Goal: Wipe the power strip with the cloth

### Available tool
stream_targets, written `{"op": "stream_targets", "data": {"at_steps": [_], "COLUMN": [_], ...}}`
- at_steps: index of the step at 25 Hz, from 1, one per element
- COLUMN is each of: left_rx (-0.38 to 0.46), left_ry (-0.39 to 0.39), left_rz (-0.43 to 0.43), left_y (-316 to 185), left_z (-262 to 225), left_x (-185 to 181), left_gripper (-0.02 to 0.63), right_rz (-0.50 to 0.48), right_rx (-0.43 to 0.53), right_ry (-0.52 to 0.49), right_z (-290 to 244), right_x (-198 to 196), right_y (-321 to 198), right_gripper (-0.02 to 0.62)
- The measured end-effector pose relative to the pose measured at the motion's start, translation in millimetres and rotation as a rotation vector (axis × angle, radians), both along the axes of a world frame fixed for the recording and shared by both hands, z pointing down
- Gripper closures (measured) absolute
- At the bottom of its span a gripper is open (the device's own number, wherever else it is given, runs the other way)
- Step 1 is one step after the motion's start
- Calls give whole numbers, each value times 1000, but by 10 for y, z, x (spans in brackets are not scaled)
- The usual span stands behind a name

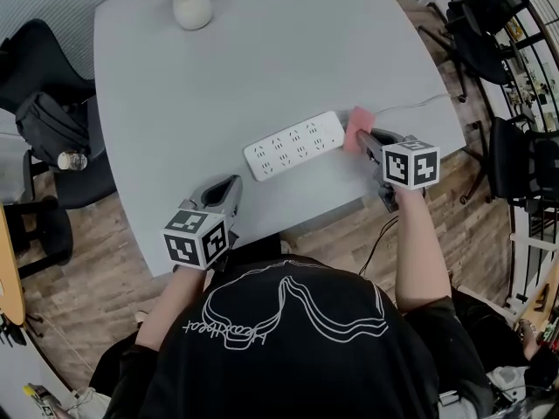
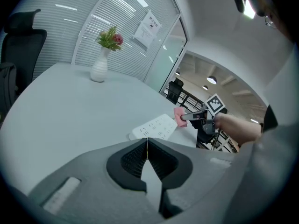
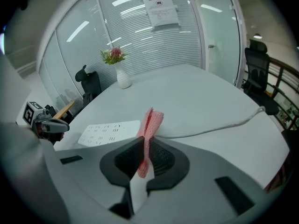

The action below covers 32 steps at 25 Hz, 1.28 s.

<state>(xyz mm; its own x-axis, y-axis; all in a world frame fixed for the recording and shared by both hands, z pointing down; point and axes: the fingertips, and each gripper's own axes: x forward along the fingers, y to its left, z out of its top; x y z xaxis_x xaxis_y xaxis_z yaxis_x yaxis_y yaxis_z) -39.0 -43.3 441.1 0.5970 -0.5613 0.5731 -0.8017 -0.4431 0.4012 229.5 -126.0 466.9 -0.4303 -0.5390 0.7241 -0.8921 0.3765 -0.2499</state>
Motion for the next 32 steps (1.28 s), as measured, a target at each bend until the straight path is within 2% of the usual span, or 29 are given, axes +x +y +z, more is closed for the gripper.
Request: {"op": "stream_targets", "data": {"at_steps": [5,8,13,19,24,28,32], "left_rx": [20,44,114,200,291,374,402], "left_ry": [23,49,76,88,111,114,129], "left_rz": [-2,0,11,26,20,60,65], "left_y": [120,243,496,907,1280,1529,1739], "left_z": [-163,-333,-726,-1173,-1623,-1953,-2080], "left_x": [60,142,269,388,395,450,489], "left_gripper": [591,591,591,591,591,592,591], "right_rz": [39,24,-59,-183,-247,-292,-305], "right_rx": [126,209,308,425,512,570,583], "right_ry": [-75,-133,-215,-251,-302,-324,-321], "right_z": [-337,-615,-1085,-1677,-2143,-2349,-2373], "right_x": [-20,-110,-388,-725,-884,-977,-958], "right_y": [60,196,562,1201,1758,2108,2386], "right_gripper": [558,558,560,560,560,560,560]}}
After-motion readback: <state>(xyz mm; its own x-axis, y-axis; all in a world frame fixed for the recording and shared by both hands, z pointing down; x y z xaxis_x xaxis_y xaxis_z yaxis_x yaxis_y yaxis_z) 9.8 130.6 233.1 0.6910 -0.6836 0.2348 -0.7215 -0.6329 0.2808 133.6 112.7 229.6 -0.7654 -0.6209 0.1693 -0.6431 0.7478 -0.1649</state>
